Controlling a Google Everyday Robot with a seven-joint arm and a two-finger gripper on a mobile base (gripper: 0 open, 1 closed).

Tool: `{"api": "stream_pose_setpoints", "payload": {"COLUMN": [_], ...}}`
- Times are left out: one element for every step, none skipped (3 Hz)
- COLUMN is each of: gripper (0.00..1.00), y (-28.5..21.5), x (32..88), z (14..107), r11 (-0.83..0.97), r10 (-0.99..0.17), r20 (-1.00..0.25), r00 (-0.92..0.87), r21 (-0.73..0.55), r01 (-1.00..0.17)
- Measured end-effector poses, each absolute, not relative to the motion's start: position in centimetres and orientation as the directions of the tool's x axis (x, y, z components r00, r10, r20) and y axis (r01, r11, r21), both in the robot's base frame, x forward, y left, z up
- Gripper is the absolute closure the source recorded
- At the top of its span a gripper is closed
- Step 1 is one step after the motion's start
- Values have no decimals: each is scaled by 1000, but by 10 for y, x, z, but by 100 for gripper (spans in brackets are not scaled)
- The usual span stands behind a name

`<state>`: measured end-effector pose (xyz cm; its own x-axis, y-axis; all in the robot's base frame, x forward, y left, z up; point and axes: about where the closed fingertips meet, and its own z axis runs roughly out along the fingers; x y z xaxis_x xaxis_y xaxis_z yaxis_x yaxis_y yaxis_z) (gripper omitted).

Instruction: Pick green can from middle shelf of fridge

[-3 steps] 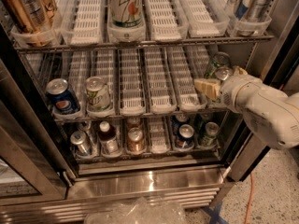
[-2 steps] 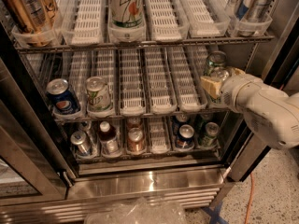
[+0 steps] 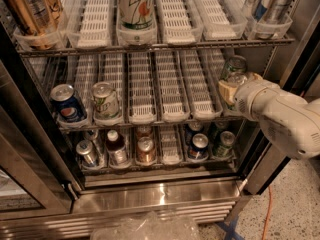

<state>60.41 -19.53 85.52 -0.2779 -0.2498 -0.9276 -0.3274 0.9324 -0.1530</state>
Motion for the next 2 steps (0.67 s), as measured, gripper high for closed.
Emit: {"api": "stream_pose_setpoints", "payload": {"gripper": [100, 100], "y": [-183, -181], "x": [596, 595], "z": [858, 858], "r11": [921, 919], "r10": [-273, -277], "r20": [-928, -928], "r00": [-255, -251], "r21": [-175, -179], "r01": [-348, -351]}}
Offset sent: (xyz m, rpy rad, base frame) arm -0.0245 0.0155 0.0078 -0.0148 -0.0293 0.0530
